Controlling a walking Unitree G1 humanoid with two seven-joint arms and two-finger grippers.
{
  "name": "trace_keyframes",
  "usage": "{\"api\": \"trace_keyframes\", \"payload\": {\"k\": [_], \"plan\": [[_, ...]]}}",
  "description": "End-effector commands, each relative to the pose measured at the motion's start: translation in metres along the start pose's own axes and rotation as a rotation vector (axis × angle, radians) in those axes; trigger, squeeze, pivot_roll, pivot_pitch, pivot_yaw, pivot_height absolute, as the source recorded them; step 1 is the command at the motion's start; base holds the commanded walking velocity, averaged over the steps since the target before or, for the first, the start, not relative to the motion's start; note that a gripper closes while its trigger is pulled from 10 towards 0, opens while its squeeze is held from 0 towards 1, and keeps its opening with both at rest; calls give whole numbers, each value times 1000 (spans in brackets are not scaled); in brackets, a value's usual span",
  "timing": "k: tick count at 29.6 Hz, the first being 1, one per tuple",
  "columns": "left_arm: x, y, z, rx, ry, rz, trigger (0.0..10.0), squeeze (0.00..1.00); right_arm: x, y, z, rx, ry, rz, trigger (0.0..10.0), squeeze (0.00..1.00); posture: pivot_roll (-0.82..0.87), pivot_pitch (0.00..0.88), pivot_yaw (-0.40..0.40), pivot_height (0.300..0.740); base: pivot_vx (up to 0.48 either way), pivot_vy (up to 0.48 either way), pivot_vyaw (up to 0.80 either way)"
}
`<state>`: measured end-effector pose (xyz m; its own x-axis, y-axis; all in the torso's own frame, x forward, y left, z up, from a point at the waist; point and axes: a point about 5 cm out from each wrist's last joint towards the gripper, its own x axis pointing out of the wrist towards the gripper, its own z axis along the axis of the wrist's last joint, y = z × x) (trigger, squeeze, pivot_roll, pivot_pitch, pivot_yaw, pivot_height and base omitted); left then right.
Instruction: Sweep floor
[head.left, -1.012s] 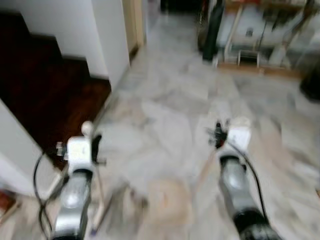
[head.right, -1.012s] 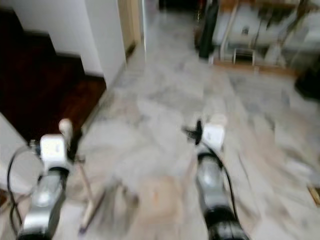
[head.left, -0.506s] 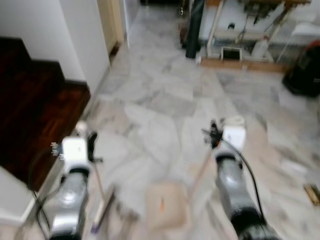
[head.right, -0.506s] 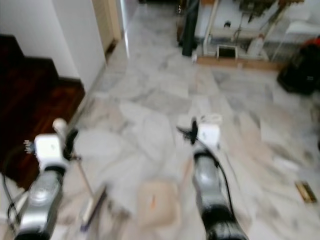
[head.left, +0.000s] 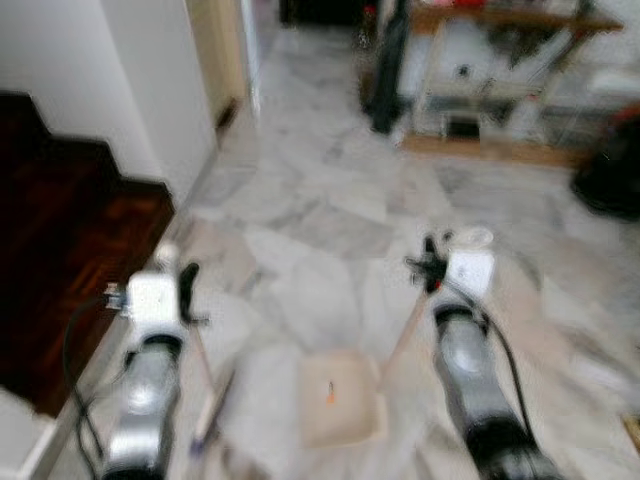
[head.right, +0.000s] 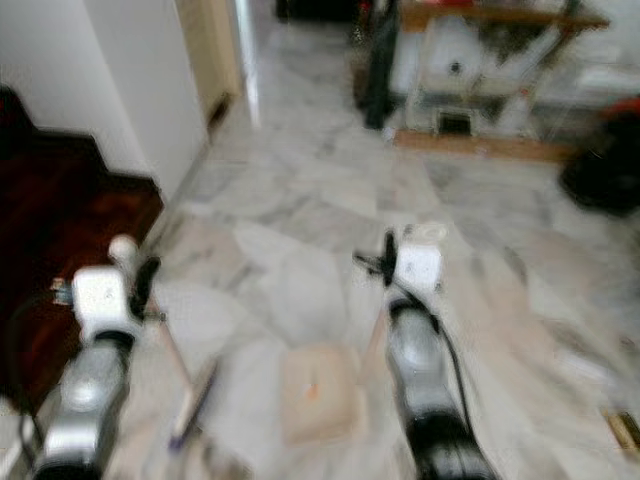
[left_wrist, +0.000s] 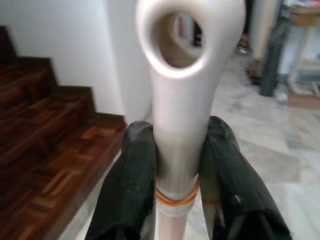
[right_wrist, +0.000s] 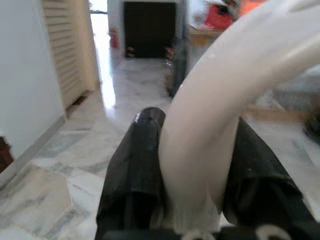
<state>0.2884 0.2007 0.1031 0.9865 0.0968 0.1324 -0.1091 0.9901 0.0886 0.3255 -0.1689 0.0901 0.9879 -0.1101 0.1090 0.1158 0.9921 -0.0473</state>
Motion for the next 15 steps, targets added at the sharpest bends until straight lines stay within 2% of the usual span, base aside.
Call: {"api": "trace_keyframes", "payload": {"k": [1,15], "plan": [[2,5,8,17,-38,9,10000,0,7,8,14,21,-62,17,10000,0,49,19,-37,740,401,0,0],[3,5,8,17,-37,13,10000,0,7,14,16,21,-62,39,10000,0,47,40,-39,740,402,0,0]]}}
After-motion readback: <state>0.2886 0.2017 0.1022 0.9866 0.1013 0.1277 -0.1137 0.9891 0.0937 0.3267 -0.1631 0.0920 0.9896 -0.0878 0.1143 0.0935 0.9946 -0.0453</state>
